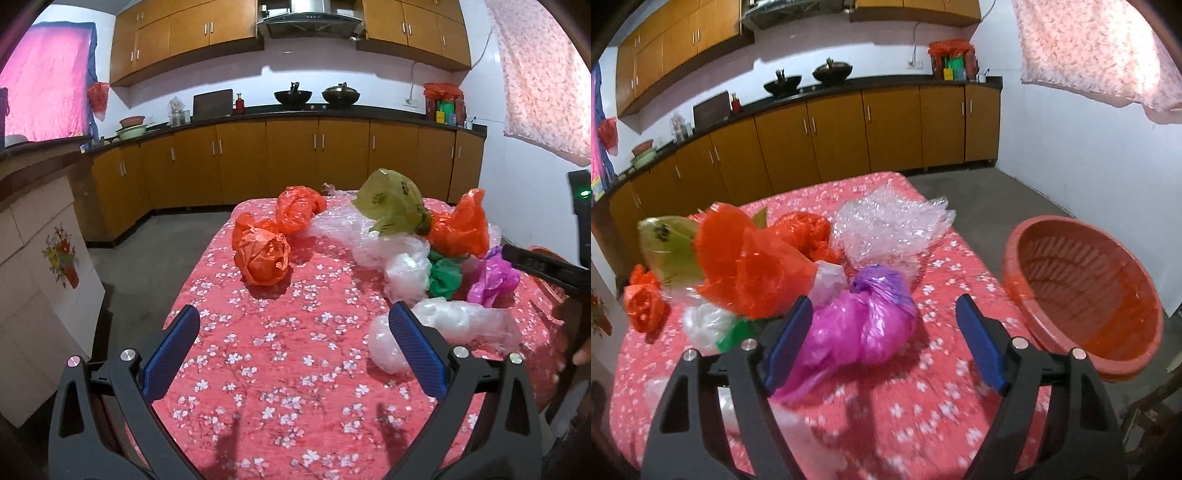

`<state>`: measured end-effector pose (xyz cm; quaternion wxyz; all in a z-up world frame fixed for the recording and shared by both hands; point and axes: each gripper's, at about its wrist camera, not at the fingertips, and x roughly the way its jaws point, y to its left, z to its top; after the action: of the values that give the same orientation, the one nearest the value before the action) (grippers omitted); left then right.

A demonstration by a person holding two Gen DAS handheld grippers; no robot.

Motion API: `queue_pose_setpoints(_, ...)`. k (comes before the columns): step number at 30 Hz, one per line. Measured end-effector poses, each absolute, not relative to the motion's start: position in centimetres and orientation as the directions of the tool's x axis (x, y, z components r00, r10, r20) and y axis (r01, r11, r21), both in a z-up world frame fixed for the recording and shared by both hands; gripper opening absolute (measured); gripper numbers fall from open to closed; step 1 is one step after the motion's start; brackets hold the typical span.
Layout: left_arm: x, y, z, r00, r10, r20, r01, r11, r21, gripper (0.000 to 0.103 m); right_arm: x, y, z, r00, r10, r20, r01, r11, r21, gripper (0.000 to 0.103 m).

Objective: Collect trash
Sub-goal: 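Grasp the purple bag with the right gripper while the left gripper approaches the clear bag, then grasp the clear plastic bag with the left gripper while the right carries the purple bag to the basket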

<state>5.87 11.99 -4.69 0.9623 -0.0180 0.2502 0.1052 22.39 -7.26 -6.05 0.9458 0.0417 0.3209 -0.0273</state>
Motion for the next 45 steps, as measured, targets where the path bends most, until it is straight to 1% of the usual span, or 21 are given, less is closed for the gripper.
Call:
queue_pose_setpoints(2, 6.2, 12.2, -4.9, 0.853, 0.189, -0.486, -0.208, 0.978, 0.015, 0.101, 23.4, -7.2, -6.7, 0.775, -0.029, -0.631, 0.083, 0.995, 0.056, 0.078)
queue_pose_setpoints(7, 7.1, 12.2, -5.3, 0.850, 0.172, -0.498, -0.200, 0.980, -0.002, 0.101, 24.7, -7.2, -7.8, 0.747, 0.015, -0.665, 0.054, 0.995, 0.083, 0.078)
queue_pose_setpoints(8, 7.2, 12.1, -5.3, 0.850, 0.166, -0.500, -0.195, 0.981, -0.006, 0.101, 24.7, -7.1, -8.0, 0.745, 0.028, -0.667, 0.041, 0.995, 0.087, 0.074)
queue_pose_setpoints(9, 7.3, 12.0, -5.3, 0.852, 0.159, -0.500, -0.189, 0.982, -0.009, 0.101, 24.6, -7.0, -8.0, 0.746, 0.042, -0.665, 0.027, 0.995, 0.093, 0.068)
queue_pose_setpoints(10, 7.3, 11.8, -5.3, 0.853, 0.156, -0.499, -0.185, 0.983, -0.009, 0.101, 24.6, -6.9, -8.1, 0.746, 0.064, -0.663, 0.005, 0.995, 0.102, 0.055)
queue_pose_setpoints(14, 7.5, 11.0, -4.9, 0.861, 0.131, -0.491, -0.156, 0.988, -0.010, 0.101, 24.1, -6.9, -7.8, 0.759, 0.068, -0.647, -0.012, 0.996, 0.090, 0.039)
queue_pose_setpoints(17, 7.8, 10.4, -4.8, 0.864, 0.107, -0.491, -0.132, 0.991, -0.017, 0.101, 23.5, -7.5, -7.5, 0.764, 0.080, -0.641, -0.015, 0.994, 0.106, 0.033)
queue_pose_setpoints(24, 8.9, 8.1, -4.7, 0.863, 0.022, -0.504, -0.043, 0.999, -0.031, 0.101, 21.8, -8.9, -6.2, 0.795, 0.055, -0.604, 0.005, 0.995, 0.097, 0.030)
queue_pose_setpoints(28, 9.5, 6.0, -4.7, 0.864, -0.025, -0.503, 0.025, 1.000, -0.006, 0.097, 20.6, -10.0, -5.5, 0.812, 0.032, -0.582, 0.020, 0.996, 0.082, 0.030)
queue_pose_setpoints(31, 10.1, 4.4, -5.2, 0.850, -0.062, -0.523, 0.081, 0.997, 0.015, 0.095, 19.8, -11.1, -5.3, 0.819, 0.010, -0.573, 0.040, 0.996, 0.075, 0.030)
queue_pose_setpoints(37, 11.4, 2.6, -6.2, 0.824, -0.089, -0.560, 0.135, 0.990, 0.041, 0.095, 18.6, -13.5, -5.1, 0.820, -0.012, -0.572, 0.079, 0.993, 0.093, 0.030)
queue_pose_setpoints(41, 12.4, 2.3, -6.9, 0.789, -0.121, -0.602, 0.175, 0.984, 0.031, 0.095, 17.7, -15.0, -4.9, 0.820, -0.028, -0.571, 0.103, 0.990, 0.099, 0.030)
queue_pose_setpoints(42, 12.6, 2.2, -7.2, 0.778, -0.129, -0.615, 0.180, 0.983, 0.022, 0.094, 17.4, -15.2, -4.8, 0.820, -0.032, -0.571, 0.109, 0.989, 0.101, 0.030)
queue_pose_setpoints(45, 12.8, 2.3, -7.7, 0.747, -0.155, -0.646, 0.185, 0.983, -0.023, 0.085, 17.0, -15.8, -4.7, 0.819, -0.040, -0.572, 0.126, 0.986, 0.111, 0.030)
